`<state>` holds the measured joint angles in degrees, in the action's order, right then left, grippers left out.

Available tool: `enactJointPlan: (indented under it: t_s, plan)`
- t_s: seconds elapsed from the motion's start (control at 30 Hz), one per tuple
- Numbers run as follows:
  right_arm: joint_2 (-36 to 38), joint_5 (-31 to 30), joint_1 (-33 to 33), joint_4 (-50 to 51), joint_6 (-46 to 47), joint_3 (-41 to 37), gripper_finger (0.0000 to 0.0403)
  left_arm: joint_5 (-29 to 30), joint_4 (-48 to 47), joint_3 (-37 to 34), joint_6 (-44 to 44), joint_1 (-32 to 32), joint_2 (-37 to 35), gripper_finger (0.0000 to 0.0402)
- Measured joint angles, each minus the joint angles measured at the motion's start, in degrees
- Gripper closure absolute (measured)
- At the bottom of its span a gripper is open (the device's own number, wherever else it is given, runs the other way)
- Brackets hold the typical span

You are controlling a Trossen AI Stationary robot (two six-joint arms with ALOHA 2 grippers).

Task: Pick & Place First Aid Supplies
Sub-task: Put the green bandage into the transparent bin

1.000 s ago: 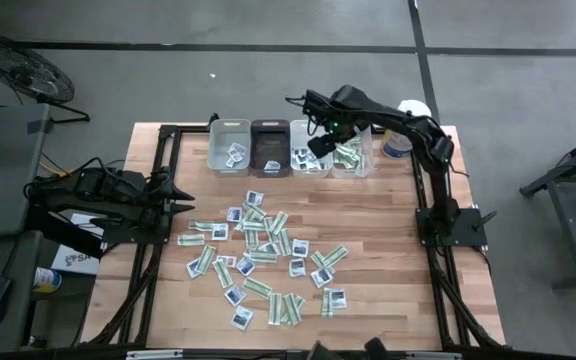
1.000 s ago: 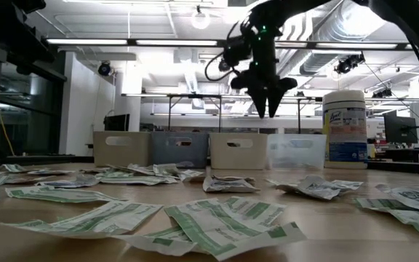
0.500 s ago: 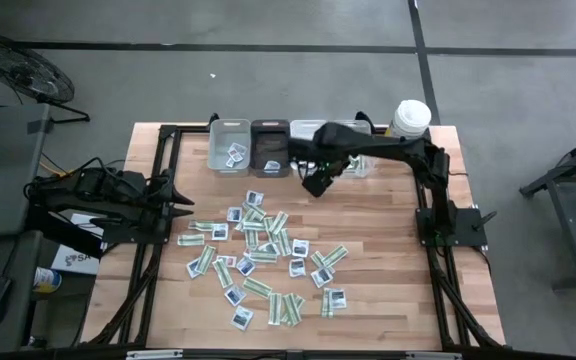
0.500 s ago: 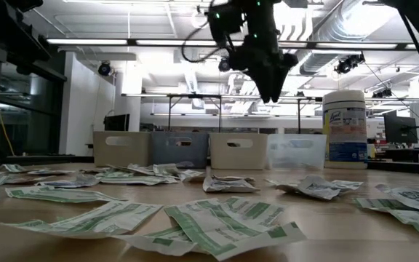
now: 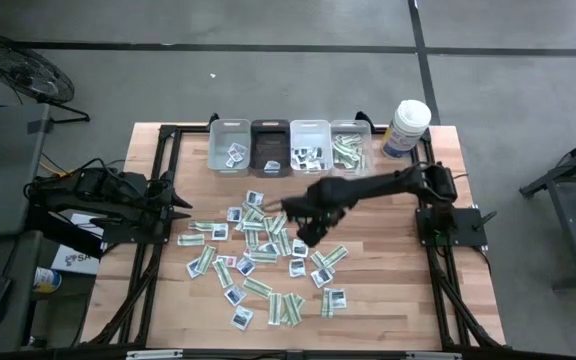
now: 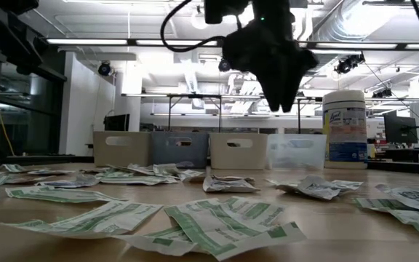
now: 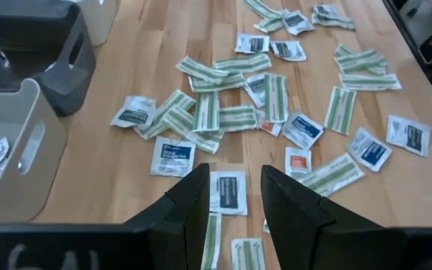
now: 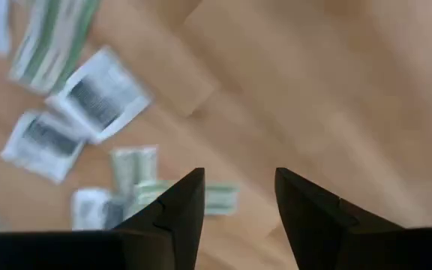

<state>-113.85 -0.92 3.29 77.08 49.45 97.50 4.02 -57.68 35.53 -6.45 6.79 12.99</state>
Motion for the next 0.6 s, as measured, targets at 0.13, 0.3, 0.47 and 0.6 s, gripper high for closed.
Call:
enactJointPlan:
  t_s: [0.13,0.3,0.47,0.6]
  plan:
    - [1.13,2.90,3.16,-3.56,3.75,-5.27,0.0249,-0.27,0.02,0.00,0.43,0.00,0.00,0.0283]
    - [1.80,4.67,6.12,-6.88,5.10,-11.09,0.0249,-0.94,0.03,0.00,1.54,-0.02,0.00,0.0283]
    - [1.87,4.89,7.90,-8.54,6.08,-14.97,0.0249,-1.63,0.04,0.00,1.72,0.00,-0.02,0.0283]
    - [1.91,5.31,8.49,-11.83,6.11,-18.04,0.0249,-2.14,0.01,0.00,1.72,0.00,-0.02,0.0283]
